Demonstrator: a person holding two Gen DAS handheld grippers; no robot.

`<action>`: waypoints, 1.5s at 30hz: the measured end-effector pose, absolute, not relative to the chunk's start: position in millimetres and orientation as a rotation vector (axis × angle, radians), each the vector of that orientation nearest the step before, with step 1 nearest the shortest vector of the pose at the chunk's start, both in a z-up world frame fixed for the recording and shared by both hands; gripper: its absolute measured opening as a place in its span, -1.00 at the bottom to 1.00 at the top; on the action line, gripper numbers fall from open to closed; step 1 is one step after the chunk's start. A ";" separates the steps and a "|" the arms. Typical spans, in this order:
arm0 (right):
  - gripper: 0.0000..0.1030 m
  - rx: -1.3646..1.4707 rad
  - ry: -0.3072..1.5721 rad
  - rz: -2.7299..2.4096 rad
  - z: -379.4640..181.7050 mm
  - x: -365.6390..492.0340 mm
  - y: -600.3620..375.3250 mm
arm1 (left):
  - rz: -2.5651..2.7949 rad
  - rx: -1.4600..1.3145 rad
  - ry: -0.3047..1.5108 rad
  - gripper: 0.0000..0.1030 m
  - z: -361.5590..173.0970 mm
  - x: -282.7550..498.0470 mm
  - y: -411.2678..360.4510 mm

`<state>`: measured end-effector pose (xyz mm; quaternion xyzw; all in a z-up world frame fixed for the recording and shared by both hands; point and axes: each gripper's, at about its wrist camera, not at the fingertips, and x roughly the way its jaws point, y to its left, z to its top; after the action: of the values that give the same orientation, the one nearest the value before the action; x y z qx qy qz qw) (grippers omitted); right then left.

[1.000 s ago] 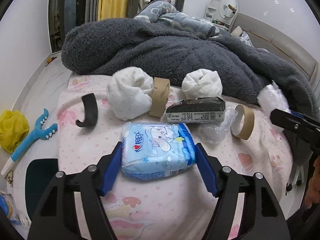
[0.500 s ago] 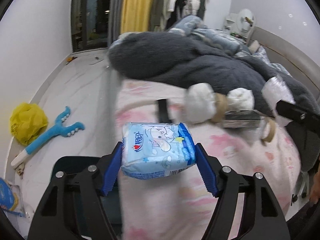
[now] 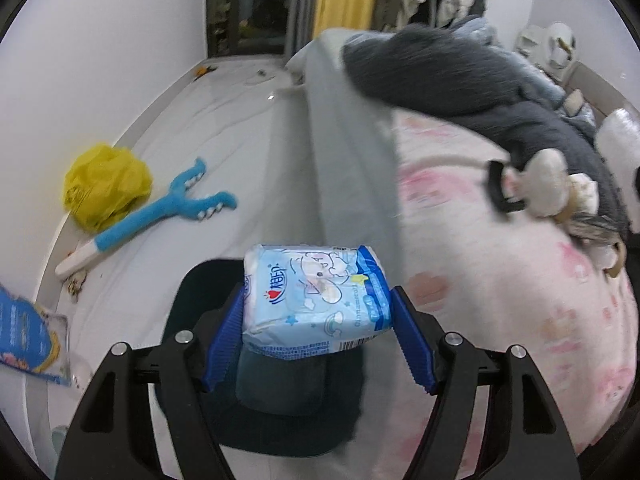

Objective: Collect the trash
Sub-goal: 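Carry the bubble-wrap roll and blue wipe pack over the green bin with both tools, then open both tools to drop the wipe pack and bubble wrap into the bin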

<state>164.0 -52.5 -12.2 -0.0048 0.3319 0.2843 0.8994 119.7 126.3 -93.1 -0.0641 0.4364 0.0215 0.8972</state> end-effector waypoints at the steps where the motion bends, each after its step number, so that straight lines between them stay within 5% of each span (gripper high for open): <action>1: -0.36 -0.014 0.690 0.596 -12.9 164.2 -47.3 | 0.052 -0.136 0.920 0.43 -97.2 119.8 131.3; 18: -0.36 -0.100 0.806 0.717 -39.6 166.5 47.4 | 0.086 -0.290 1.227 0.55 -160.6 104.3 209.9; 45: -0.36 -0.206 1.121 0.686 -158.0 182.5 151.3 | 0.177 -0.209 0.778 0.78 -48.2 40.2 272.2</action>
<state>182.5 151.3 -158.0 -0.0955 0.5202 0.3184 0.7867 40.2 272.2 -48.2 -0.1017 0.3779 0.0858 0.9162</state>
